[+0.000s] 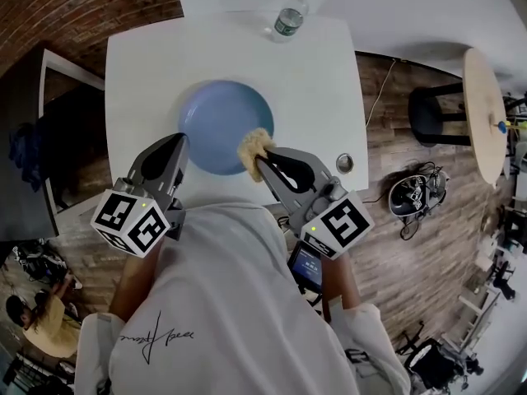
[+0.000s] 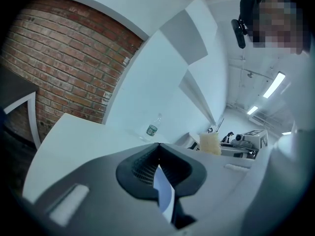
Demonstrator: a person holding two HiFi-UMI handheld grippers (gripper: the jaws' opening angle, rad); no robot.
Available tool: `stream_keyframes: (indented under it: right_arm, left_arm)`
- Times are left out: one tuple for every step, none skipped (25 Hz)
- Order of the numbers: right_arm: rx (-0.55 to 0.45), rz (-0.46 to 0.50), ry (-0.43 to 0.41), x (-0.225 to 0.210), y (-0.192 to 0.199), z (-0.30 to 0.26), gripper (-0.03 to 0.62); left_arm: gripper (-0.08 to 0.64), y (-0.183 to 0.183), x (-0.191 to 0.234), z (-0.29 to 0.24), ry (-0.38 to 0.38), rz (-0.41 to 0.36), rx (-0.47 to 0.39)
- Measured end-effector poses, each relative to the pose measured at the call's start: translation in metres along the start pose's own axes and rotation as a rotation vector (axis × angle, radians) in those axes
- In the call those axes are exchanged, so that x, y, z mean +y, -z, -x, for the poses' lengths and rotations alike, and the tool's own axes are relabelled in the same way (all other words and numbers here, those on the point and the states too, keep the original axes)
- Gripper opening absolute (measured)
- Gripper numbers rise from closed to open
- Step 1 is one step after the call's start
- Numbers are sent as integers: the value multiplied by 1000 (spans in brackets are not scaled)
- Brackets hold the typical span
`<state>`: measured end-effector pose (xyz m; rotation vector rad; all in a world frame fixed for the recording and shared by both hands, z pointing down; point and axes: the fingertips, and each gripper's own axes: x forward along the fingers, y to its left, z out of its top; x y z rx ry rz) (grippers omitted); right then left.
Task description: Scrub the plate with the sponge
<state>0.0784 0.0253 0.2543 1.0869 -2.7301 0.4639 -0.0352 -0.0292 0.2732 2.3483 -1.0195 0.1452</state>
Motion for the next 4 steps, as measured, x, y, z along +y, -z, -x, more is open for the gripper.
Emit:
stream_keyframes:
  right_arm:
    - [-1,1,-2,1,0,1,28]
    - [0,2,-3,1,0,2,28]
    - [1,1,-4,2,0,2,28]
    - [2,0,-5,2,0,2,28]
  left_arm:
    - [11,1,-1,-1,2,-4,-7]
    - [10,2,-1,-1,4,-8,-11]
    - [10,3,-1,-2,6,-11,-14]
    - [11,4,-1,-3,8,-15,-16]
